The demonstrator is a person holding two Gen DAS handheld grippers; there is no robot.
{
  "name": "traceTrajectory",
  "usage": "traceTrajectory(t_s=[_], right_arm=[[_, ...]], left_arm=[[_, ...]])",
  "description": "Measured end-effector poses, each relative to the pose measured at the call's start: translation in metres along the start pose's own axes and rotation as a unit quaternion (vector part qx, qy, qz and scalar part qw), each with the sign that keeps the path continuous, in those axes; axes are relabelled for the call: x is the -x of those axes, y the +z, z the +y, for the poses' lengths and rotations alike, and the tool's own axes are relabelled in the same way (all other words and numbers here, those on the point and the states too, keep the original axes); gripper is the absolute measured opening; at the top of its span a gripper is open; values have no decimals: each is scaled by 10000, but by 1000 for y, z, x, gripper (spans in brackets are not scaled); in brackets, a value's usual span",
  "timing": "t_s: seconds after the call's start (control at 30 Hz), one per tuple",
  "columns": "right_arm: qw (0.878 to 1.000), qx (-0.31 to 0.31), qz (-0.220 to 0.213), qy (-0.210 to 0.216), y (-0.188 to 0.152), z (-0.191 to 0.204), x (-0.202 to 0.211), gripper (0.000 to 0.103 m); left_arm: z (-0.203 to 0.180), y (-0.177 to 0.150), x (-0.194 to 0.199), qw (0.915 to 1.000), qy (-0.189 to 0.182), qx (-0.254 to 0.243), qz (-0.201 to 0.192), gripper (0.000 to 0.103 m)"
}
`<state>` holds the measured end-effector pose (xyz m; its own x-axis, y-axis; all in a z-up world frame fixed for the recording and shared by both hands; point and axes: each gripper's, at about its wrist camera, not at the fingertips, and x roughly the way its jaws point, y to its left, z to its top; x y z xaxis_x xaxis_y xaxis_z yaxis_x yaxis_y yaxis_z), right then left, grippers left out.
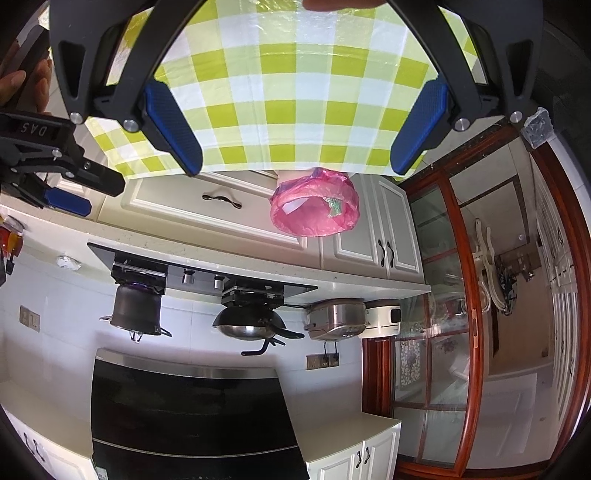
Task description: Collect trash
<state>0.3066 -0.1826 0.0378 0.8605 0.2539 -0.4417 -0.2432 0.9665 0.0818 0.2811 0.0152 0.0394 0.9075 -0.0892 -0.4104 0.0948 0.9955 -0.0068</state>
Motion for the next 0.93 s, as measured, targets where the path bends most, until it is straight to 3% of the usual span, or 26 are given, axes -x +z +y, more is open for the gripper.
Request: traceTrajectory(t_s=[0.43,0.93], right_arm=[[10000,0,-17,-4,-4,-4,4,85],[10000,-26,-1,-3,-11,-5,4,85]], left_arm=[[8,-4,-5,9990,-131,391,143,99],[-7,-14,-9,9995,-229,48,202,99]])
